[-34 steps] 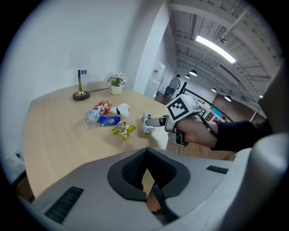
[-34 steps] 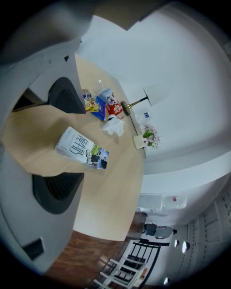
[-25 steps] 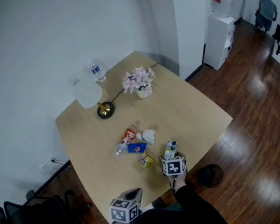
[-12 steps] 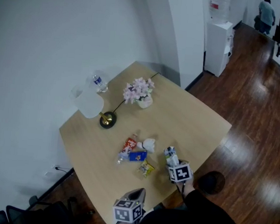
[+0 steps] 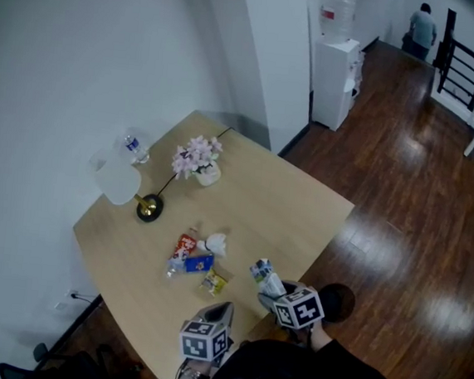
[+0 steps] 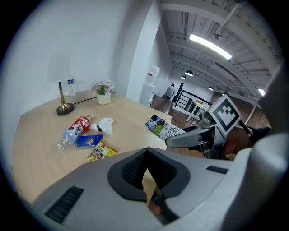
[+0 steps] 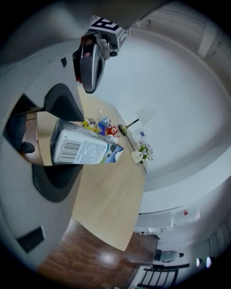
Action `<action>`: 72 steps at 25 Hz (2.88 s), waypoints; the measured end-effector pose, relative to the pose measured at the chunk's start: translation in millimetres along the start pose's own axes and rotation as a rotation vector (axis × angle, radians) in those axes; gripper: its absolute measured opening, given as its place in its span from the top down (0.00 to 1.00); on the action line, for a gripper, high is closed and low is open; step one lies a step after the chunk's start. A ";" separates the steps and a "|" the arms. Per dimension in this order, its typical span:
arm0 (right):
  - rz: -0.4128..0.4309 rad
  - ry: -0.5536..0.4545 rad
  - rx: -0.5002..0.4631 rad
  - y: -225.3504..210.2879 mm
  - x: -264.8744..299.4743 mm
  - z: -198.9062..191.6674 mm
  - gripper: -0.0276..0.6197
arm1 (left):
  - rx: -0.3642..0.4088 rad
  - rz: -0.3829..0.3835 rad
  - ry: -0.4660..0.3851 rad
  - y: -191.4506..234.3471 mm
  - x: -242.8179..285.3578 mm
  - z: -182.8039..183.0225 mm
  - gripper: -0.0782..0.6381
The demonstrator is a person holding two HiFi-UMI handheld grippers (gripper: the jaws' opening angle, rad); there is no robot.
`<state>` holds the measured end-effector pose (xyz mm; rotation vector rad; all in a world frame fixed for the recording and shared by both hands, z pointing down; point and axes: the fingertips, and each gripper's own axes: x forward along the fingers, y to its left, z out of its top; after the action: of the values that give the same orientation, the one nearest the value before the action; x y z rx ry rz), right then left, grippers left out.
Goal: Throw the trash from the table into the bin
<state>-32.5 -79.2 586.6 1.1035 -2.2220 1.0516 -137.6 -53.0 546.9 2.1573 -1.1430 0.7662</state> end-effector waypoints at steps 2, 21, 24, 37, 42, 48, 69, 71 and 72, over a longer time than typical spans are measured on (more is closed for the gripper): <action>-0.001 -0.005 0.006 -3.1 -10.5 -7.4 0.51 | 0.027 -0.024 0.015 -14.4 6.6 -0.3 0.88; -0.244 -0.045 0.421 -148.8 -129.9 -167.2 0.57 | 0.321 -0.341 0.242 -198.2 118.6 -35.7 0.88; -0.260 -0.022 0.470 -174.7 -123.2 -194.1 0.57 | 0.350 -0.358 0.273 -215.7 136.4 -50.4 0.88; -0.378 0.202 0.647 -350.4 10.0 -393.8 0.57 | 0.306 -0.413 0.427 -262.9 263.7 -177.9 0.88; -0.387 0.279 0.675 -377.6 35.3 -414.8 0.57 | 0.222 -0.386 0.458 -256.4 292.3 -197.4 0.88; -0.413 0.258 0.647 -406.1 58.3 -424.0 0.38 | 0.183 -0.375 0.474 -252.2 295.4 -206.4 0.88; -0.288 0.100 0.554 -312.4 -40.0 -309.8 0.38 | 0.203 -0.403 0.407 -264.5 244.9 -146.6 0.88; -0.221 0.072 0.496 -278.9 -63.0 -271.7 0.39 | 0.180 -0.389 0.370 -261.0 222.8 -120.2 0.88; -0.189 0.071 0.461 -260.5 -74.8 -250.7 0.39 | 0.162 -0.379 0.348 -257.9 210.3 -106.0 0.88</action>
<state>235.5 52.1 804.0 1.4046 -1.8212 1.5347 158.7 32.4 710.8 2.1665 -0.4925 1.0301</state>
